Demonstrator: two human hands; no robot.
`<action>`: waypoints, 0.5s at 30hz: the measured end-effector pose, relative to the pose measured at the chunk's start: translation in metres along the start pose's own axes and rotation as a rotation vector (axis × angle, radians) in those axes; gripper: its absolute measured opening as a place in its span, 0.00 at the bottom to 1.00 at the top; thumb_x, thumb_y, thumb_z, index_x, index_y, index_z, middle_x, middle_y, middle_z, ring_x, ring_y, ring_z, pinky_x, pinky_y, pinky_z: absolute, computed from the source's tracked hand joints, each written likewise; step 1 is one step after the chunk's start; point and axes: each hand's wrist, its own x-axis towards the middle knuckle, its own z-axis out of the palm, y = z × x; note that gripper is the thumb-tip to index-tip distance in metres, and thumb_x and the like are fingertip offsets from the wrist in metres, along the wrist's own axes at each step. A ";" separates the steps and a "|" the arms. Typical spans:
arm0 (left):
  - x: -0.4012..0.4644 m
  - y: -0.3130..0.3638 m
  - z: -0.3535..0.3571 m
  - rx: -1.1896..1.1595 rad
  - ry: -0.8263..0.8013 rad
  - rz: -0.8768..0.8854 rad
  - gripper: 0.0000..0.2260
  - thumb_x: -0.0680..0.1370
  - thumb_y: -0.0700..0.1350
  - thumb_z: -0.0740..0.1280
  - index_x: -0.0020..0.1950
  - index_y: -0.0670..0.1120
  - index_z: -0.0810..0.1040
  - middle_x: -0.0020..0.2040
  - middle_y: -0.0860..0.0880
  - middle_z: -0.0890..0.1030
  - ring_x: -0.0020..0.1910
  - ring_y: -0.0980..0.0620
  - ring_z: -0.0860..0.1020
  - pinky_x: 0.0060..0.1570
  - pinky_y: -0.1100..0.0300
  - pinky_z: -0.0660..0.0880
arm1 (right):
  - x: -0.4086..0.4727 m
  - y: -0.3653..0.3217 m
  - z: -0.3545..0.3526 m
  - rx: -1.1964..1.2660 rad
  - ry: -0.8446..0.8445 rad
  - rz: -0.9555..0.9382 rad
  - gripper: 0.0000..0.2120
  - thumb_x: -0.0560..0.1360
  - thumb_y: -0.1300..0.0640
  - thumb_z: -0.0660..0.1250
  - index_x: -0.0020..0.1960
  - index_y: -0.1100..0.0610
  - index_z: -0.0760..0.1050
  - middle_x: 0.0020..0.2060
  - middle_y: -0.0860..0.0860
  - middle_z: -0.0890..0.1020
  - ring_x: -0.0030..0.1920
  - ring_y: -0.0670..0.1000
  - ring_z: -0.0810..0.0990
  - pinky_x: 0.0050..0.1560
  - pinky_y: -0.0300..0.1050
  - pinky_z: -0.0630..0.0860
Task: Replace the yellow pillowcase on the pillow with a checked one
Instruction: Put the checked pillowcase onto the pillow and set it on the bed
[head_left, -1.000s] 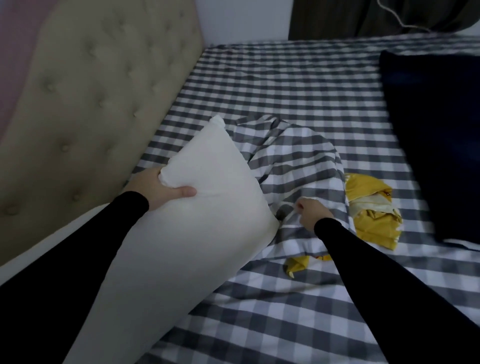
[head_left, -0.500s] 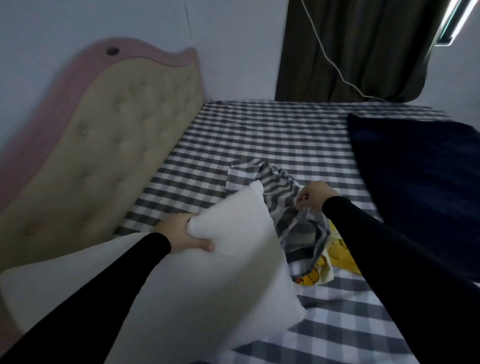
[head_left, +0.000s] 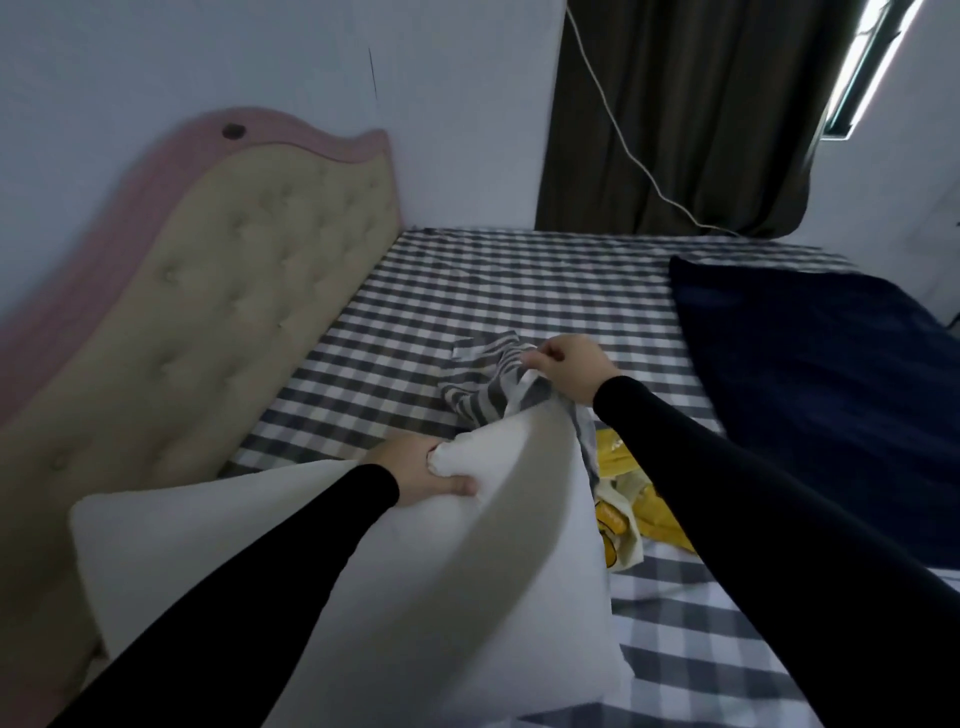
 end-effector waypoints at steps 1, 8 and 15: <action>0.000 0.002 0.001 0.009 0.006 -0.005 0.23 0.65 0.69 0.70 0.50 0.53 0.81 0.47 0.54 0.83 0.46 0.53 0.79 0.46 0.57 0.75 | -0.004 -0.002 -0.001 0.019 -0.017 -0.022 0.12 0.77 0.47 0.65 0.36 0.48 0.76 0.28 0.44 0.74 0.29 0.42 0.71 0.25 0.30 0.64; 0.006 -0.020 -0.012 -0.099 0.139 -0.130 0.21 0.70 0.68 0.66 0.48 0.52 0.81 0.45 0.51 0.81 0.46 0.48 0.79 0.48 0.55 0.75 | -0.026 0.020 -0.006 -0.071 -0.093 -0.010 0.14 0.69 0.48 0.74 0.48 0.55 0.79 0.34 0.46 0.75 0.34 0.45 0.72 0.30 0.34 0.68; 0.005 -0.055 -0.048 -0.283 0.425 -0.265 0.19 0.72 0.66 0.65 0.39 0.51 0.77 0.42 0.48 0.80 0.43 0.46 0.77 0.47 0.54 0.72 | -0.036 0.046 0.019 -0.213 -0.129 -0.064 0.06 0.76 0.56 0.66 0.41 0.48 0.75 0.33 0.47 0.75 0.35 0.49 0.74 0.39 0.43 0.70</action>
